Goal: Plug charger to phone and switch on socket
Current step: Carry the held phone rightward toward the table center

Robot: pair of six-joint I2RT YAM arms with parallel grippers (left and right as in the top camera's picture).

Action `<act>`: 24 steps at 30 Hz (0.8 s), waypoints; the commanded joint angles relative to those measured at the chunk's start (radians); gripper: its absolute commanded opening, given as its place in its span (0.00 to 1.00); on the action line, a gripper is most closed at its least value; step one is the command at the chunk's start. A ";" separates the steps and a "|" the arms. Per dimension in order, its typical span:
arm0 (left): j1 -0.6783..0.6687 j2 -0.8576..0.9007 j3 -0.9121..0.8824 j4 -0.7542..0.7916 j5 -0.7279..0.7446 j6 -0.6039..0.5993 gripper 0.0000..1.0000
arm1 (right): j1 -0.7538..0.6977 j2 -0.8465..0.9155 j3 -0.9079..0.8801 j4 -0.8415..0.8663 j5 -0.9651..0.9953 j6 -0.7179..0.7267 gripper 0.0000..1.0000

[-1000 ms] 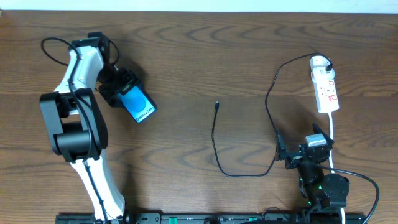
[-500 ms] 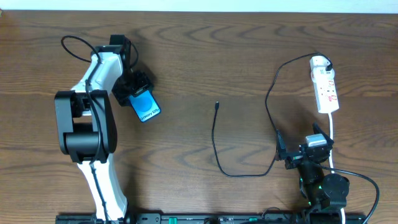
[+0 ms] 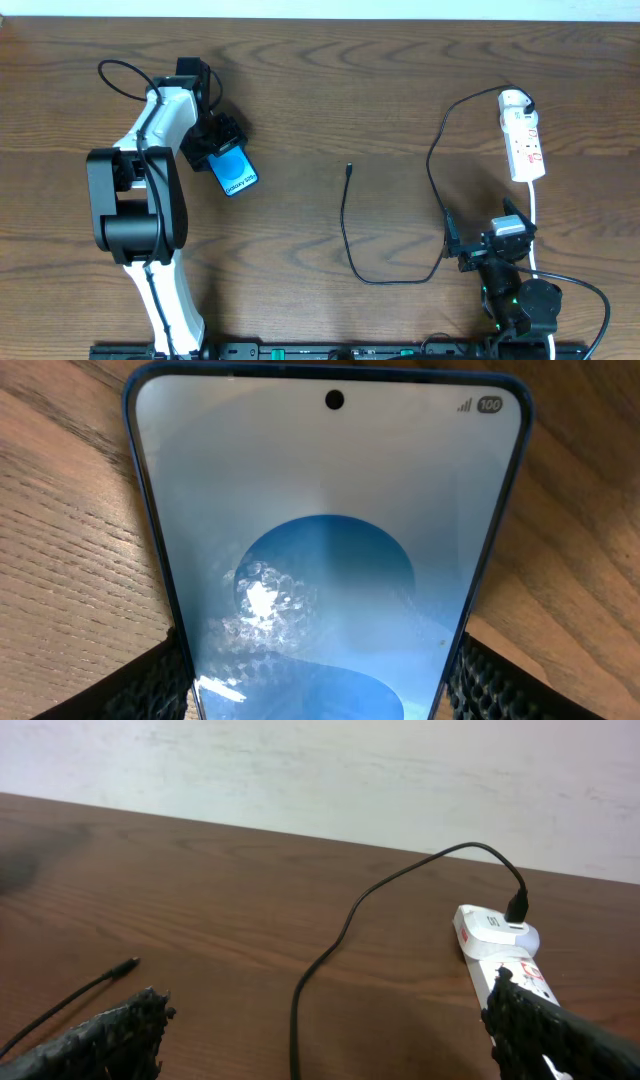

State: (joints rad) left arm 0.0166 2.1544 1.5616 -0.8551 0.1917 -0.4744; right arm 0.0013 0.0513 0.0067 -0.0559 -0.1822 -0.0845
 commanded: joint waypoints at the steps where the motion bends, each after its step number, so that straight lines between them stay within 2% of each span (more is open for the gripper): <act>1: 0.003 0.010 -0.024 0.017 -0.025 0.024 0.77 | 0.006 -0.005 -0.001 -0.005 0.005 0.009 0.99; 3: 0.003 0.010 -0.024 0.019 -0.025 0.045 0.78 | 0.006 -0.005 -0.001 -0.005 0.004 0.009 0.99; 4: 0.003 0.010 -0.024 0.020 -0.025 0.056 0.83 | 0.006 -0.005 -0.001 -0.004 0.005 0.009 0.99; 6: 0.003 0.010 -0.024 0.019 -0.029 0.062 0.86 | 0.006 -0.005 -0.001 -0.004 0.004 0.009 0.99; 12: 0.003 0.010 -0.024 0.012 -0.029 0.063 0.86 | 0.006 -0.005 -0.001 -0.005 0.005 0.009 0.99; 24: -0.003 0.010 -0.029 -0.023 -0.049 0.149 0.86 | 0.006 -0.005 -0.001 -0.004 0.004 0.009 0.99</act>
State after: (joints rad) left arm 0.0158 2.1525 1.5597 -0.8700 0.1837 -0.3611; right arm 0.0017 0.0513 0.0067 -0.0559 -0.1822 -0.0845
